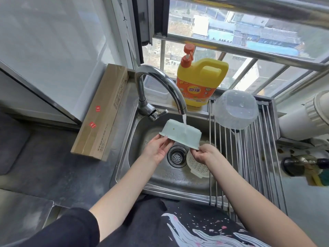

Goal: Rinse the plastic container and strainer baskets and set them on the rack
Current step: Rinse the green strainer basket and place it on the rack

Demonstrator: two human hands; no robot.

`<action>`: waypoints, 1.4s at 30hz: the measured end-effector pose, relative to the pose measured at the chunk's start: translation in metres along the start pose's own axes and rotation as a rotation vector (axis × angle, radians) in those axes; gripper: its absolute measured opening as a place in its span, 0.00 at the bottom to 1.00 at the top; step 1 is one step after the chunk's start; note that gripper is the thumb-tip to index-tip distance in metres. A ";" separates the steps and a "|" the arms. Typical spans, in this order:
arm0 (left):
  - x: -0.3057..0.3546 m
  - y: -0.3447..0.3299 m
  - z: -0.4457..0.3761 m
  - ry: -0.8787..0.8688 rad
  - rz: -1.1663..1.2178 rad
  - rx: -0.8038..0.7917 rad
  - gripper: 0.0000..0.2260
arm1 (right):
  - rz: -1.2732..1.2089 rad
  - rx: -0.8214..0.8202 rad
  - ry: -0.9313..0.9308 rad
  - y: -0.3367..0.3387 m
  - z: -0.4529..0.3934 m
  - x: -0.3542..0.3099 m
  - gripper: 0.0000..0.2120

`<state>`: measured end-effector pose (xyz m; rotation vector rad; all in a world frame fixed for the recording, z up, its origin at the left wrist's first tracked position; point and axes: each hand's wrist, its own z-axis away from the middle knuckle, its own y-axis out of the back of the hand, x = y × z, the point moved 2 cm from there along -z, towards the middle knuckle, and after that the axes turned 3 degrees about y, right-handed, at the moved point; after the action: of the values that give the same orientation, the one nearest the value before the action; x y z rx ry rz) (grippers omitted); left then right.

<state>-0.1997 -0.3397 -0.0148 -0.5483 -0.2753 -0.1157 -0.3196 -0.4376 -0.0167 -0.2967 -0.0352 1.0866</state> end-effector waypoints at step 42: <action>-0.027 0.025 -0.013 0.329 0.039 0.098 0.12 | 0.799 -0.411 0.393 -0.006 0.015 -0.008 0.06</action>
<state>-0.2183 -0.3248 -0.0461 -0.4292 0.0498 -0.1518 -0.3203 -0.4440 0.0003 -0.9444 0.2324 1.7923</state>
